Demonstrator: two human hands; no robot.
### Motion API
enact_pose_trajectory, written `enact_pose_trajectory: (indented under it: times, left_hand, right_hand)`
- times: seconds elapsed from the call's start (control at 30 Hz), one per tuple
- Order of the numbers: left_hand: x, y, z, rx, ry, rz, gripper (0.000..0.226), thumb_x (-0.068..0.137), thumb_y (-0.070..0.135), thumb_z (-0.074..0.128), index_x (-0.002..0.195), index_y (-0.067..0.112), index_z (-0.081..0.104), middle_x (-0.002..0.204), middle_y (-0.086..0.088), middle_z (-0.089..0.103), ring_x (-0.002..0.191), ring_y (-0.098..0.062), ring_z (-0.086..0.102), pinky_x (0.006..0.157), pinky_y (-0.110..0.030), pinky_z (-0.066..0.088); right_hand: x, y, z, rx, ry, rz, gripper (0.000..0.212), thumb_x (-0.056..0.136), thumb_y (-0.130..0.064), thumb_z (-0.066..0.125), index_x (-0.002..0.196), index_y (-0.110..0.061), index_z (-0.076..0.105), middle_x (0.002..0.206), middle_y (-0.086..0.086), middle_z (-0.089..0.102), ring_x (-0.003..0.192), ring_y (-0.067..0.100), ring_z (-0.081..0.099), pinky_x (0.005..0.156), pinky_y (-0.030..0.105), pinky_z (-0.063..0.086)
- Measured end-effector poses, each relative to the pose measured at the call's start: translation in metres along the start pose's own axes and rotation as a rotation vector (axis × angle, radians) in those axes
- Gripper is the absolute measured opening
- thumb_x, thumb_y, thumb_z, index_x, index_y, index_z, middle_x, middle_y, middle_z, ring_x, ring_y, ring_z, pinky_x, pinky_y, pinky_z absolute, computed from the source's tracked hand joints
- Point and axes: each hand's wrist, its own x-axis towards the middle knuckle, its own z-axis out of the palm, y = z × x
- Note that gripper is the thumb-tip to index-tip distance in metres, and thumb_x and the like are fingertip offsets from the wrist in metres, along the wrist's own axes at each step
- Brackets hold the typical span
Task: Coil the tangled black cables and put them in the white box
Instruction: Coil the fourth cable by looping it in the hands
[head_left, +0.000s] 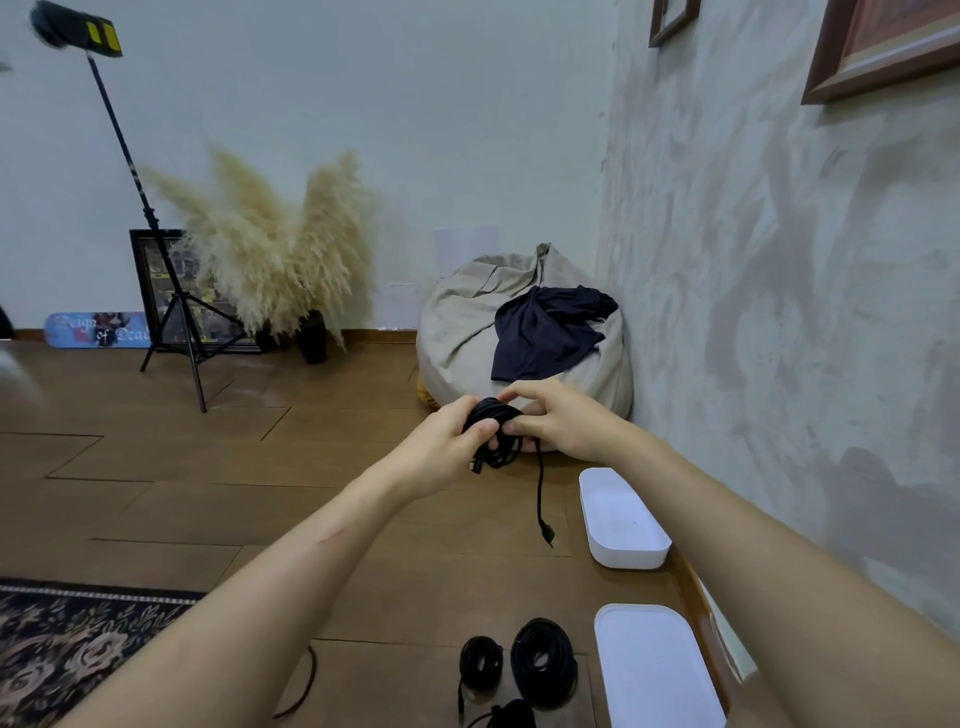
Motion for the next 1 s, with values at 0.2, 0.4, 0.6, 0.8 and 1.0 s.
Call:
enact_pose_trajectory:
  times: [0.2, 0.4, 0.6, 0.8, 1.0]
  left_hand:
    - [0.001, 0.000, 0.005, 0.097, 0.041, -0.063, 0.017, 0.109, 0.027, 0.044, 0.101, 0.015, 0.054, 0.090, 0.004, 0.061, 0.080, -0.014, 0.055, 0.071, -0.033, 0.044]
    - [0.001, -0.005, 0.001, 0.175, 0.061, -0.157, 0.023, 0.109, 0.030, 0.042, 0.102, 0.010, 0.051, 0.092, -0.003, 0.060, 0.077, -0.017, 0.053, 0.068, -0.035, 0.040]
    - [-0.002, -0.005, -0.005, 0.086, -0.114, -0.145, 0.026, 0.109, 0.031, 0.045, 0.088, 0.017, 0.052, 0.080, 0.001, 0.052, 0.070, -0.014, 0.048, 0.067, -0.030, 0.040]
    - [-0.002, -0.003, 0.001, 0.051, -0.093, -0.126, 0.027, 0.109, 0.031, 0.044, 0.089, 0.016, 0.054, 0.082, 0.001, 0.053, 0.071, -0.013, 0.047, 0.069, -0.030, 0.040]
    - [-0.001, -0.008, 0.007, 0.095, 0.055, -0.171, 0.027, 0.111, 0.033, 0.038, 0.100, 0.011, 0.050, 0.091, -0.003, 0.059, 0.078, -0.016, 0.052, 0.068, -0.033, 0.040]
  right_hand:
    - [0.001, 0.005, 0.008, -0.093, 0.026, 0.077, 0.028, 0.096, -0.027, 0.070, 0.123, -0.023, 0.063, 0.074, 0.000, 0.072, 0.067, 0.011, 0.062, 0.073, 0.031, 0.050]
    - [-0.007, 0.014, 0.007, -0.381, -0.063, 0.202, 0.014, 0.096, -0.040, 0.068, 0.094, -0.027, 0.072, 0.085, -0.011, 0.064, 0.083, 0.011, 0.057, 0.073, 0.027, 0.043]
    - [-0.003, 0.022, 0.008, -0.219, 0.108, 0.337, 0.027, 0.101, -0.037, 0.061, 0.079, -0.024, 0.070, 0.076, 0.007, 0.071, 0.064, 0.019, 0.070, 0.067, 0.037, 0.064]
    - [0.001, 0.026, 0.009, -0.411, 0.235, 0.382, 0.040, 0.097, -0.052, 0.060, 0.069, -0.025, 0.066, 0.070, 0.004, 0.069, 0.064, 0.024, 0.070, 0.068, 0.040, 0.061]
    - [-0.006, 0.018, 0.020, 0.104, 0.015, 0.426, 0.027, 0.105, -0.029, 0.056, 0.093, -0.005, 0.055, 0.074, 0.015, 0.066, 0.057, 0.020, 0.068, 0.052, 0.029, 0.058]
